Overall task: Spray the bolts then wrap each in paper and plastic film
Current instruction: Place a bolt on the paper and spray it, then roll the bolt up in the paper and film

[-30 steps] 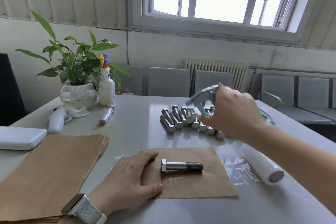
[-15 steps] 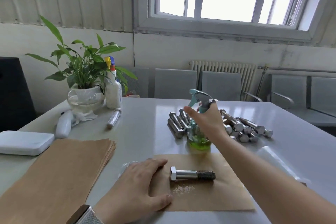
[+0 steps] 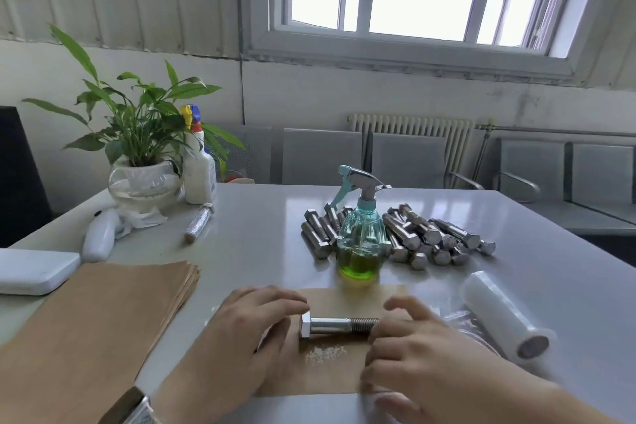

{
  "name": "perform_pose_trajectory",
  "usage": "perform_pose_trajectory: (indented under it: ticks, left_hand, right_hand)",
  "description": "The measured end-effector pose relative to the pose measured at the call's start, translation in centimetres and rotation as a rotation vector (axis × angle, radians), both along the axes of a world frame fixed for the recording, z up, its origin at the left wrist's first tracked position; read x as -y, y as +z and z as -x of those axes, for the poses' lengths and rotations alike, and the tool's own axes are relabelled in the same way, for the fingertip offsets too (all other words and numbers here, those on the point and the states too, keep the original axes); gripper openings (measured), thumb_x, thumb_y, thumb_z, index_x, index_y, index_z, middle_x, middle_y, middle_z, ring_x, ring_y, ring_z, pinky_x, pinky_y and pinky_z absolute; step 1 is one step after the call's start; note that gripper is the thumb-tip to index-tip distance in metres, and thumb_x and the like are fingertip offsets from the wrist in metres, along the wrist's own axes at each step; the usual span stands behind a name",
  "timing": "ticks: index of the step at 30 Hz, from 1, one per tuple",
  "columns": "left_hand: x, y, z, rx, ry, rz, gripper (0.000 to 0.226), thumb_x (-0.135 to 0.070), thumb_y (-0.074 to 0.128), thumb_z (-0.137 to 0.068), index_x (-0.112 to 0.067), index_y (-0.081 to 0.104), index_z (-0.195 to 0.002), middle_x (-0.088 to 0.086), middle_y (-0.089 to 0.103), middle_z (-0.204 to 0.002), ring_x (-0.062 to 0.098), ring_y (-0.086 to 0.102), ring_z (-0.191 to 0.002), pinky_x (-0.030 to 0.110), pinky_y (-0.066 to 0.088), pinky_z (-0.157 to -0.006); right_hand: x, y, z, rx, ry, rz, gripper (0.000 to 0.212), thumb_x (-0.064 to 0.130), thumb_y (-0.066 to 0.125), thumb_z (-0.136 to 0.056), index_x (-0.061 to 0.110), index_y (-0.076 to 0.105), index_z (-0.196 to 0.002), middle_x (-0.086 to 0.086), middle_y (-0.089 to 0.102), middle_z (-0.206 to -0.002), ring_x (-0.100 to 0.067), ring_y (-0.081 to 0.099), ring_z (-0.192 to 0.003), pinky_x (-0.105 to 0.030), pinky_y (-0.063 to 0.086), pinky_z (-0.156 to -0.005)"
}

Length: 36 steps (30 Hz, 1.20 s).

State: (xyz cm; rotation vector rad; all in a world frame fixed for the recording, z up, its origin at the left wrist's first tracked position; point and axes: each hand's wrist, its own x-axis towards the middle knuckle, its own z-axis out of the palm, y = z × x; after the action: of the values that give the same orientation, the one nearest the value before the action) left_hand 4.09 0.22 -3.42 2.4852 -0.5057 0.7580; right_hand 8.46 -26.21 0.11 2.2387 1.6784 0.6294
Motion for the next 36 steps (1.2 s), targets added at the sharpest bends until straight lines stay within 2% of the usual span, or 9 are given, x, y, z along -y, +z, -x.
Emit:
perform_pose_trajectory:
  ticks: [4, 8, 11, 14, 17, 23, 28, 33, 36]
  left_hand:
    - [0.4, 0.6, 0.3, 0.021, -0.038, -0.09, 0.032, -0.021, 0.052, -0.085, -0.03, 0.075, -0.105, -0.023, 0.067, -0.112, -0.008, 0.055, -0.103, 0.01, 0.03, -0.097]
    - [0.2, 1.2, 0.6, -0.092, -0.007, -0.161, 0.042, -0.04, 0.041, -0.086, -0.033, 0.072, -0.113, -0.028, 0.063, -0.117, -0.01, 0.055, -0.107, 0.012, 0.025, -0.099]
    - [-0.1, 1.4, 0.6, -0.147, -0.002, -0.184, 0.05, -0.06, 0.037, -0.087, -0.039, 0.067, -0.12, -0.032, 0.059, -0.121, -0.014, 0.051, -0.112, 0.013, 0.02, -0.101]
    - [-0.2, 1.9, 0.5, -0.178, 0.001, -0.259, 0.067, -0.085, 0.034, -0.079, -0.043, 0.064, -0.122, -0.035, 0.056, -0.122, -0.015, 0.049, -0.11, 0.016, 0.019, -0.101]
    - [-0.1, 2.5, -0.2, -0.17, 0.007, -0.32, 0.083, -0.097, 0.032, -0.067, -0.039, 0.068, -0.115, -0.032, 0.06, -0.118, -0.01, 0.056, -0.102, 0.022, 0.023, -0.101]
    - [1.6, 3.2, -2.0, -0.142, 0.185, -0.409, 0.066, -0.087, 0.032, -0.064, -0.034, 0.063, -0.087, -0.019, 0.065, -0.093, 0.002, 0.044, -0.07, 0.025, 0.028, -0.087]
    - [2.7, 2.6, -2.6, 0.022, 0.265, -0.386, 0.038, -0.066, 0.043, -0.068, -0.029, 0.046, -0.059, -0.013, 0.056, -0.058, 0.01, 0.041, -0.049, 0.031, 0.04, -0.067]
    - [3.3, 2.3, -2.4, 0.045, 0.291, -0.401, 0.032, -0.058, 0.048, -0.066, -0.028, 0.043, -0.054, -0.013, 0.052, -0.052, 0.008, 0.046, -0.044, 0.028, 0.042, -0.059]
    - [3.6, 1.9, -2.4, 0.0, 0.281, -0.388, 0.026, -0.046, 0.057, -0.066, -0.03, 0.038, -0.056, -0.013, 0.054, -0.055, 0.009, 0.046, -0.045, 0.027, 0.045, -0.058]
  right_hand:
    - [-1.1, -0.1, 0.3, 0.041, -0.044, 0.025, 0.009, 0.03, 0.065, -0.069, 0.031, 0.057, -0.065, 0.015, 0.053, -0.06, -0.008, 0.055, -0.064, -0.03, 0.051, -0.083]
    - [-1.5, -0.3, 0.4, 0.0, -0.101, -0.046, 0.006, 0.027, 0.056, -0.064, 0.03, 0.055, -0.068, 0.013, 0.053, -0.062, -0.011, 0.053, -0.06, -0.029, 0.051, -0.07]
    - [-1.7, -0.2, 0.1, -0.122, -0.243, -0.12, 0.015, 0.033, 0.057, -0.063, 0.03, 0.057, -0.078, 0.011, 0.056, -0.079, -0.014, 0.057, -0.071, -0.032, 0.05, -0.069]
    - [-2.1, -0.2, -1.3, -0.245, -0.334, -0.094, 0.02, 0.029, 0.057, -0.08, 0.031, 0.057, -0.1, 0.009, 0.057, -0.107, -0.018, 0.056, -0.098, -0.033, 0.041, -0.083]
    - [-2.6, 0.7, -2.8, -0.367, -0.394, -0.263, 0.015, 0.031, 0.058, -0.087, 0.027, 0.059, -0.101, 0.004, 0.067, -0.103, -0.023, 0.059, -0.098, -0.031, 0.029, -0.071]
    - [-3.7, 1.5, -4.6, -0.475, -0.46, -0.327, 0.009, 0.03, 0.061, -0.084, 0.028, 0.052, -0.082, 0.005, 0.061, -0.081, -0.021, 0.049, -0.079, -0.03, 0.021, -0.066]
    - [-3.8, -0.1, -4.7, -0.479, -0.53, -0.455, 0.012, 0.036, 0.062, -0.085, 0.029, 0.056, -0.093, 0.009, 0.069, -0.095, -0.016, 0.059, -0.095, -0.033, 0.026, -0.079]
    - [-3.2, -1.2, -3.2, -0.291, -0.498, -0.648, 0.043, 0.046, 0.08, -0.069, 0.031, 0.052, -0.098, 0.012, 0.057, -0.104, -0.016, 0.055, -0.1, -0.035, 0.035, -0.084]
    - [-2.7, -1.9, -2.7, -0.155, -0.423, -0.663, 0.03, 0.038, 0.087, -0.061, 0.031, 0.062, -0.075, 0.012, 0.059, -0.084, -0.016, 0.06, -0.079, -0.033, 0.04, -0.075]
